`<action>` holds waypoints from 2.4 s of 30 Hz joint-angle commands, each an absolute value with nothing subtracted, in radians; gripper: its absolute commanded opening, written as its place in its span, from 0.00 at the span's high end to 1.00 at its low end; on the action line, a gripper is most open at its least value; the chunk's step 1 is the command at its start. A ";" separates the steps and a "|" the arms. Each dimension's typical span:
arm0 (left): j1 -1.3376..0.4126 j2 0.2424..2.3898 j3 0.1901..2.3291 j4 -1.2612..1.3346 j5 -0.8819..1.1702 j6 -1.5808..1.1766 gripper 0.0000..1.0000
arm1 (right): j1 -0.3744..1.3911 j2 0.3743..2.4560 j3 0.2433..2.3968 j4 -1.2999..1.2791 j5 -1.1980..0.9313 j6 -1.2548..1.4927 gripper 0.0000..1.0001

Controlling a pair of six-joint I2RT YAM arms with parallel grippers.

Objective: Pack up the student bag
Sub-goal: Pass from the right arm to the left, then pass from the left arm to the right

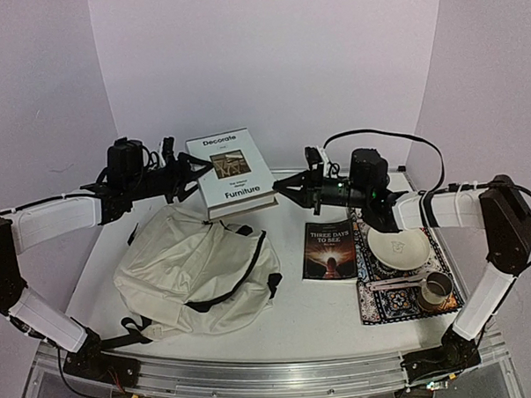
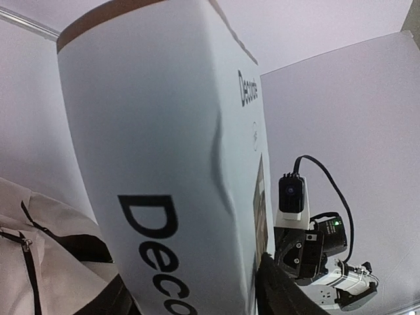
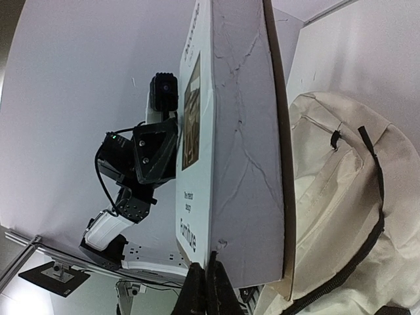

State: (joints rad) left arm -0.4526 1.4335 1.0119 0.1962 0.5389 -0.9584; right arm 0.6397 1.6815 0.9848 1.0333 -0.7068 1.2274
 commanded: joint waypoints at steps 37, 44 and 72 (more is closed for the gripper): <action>-0.572 1.228 0.770 0.527 0.144 -1.238 0.77 | 0.895 1.791 0.900 1.622 -0.260 1.176 0.02; -0.587 1.234 0.741 0.532 0.079 -1.274 0.78 | 0.897 1.760 0.919 1.633 -0.268 1.144 0.02; -0.676 1.300 0.733 0.624 0.083 -1.336 0.79 | 0.897 1.825 1.028 1.683 -0.263 1.181 0.30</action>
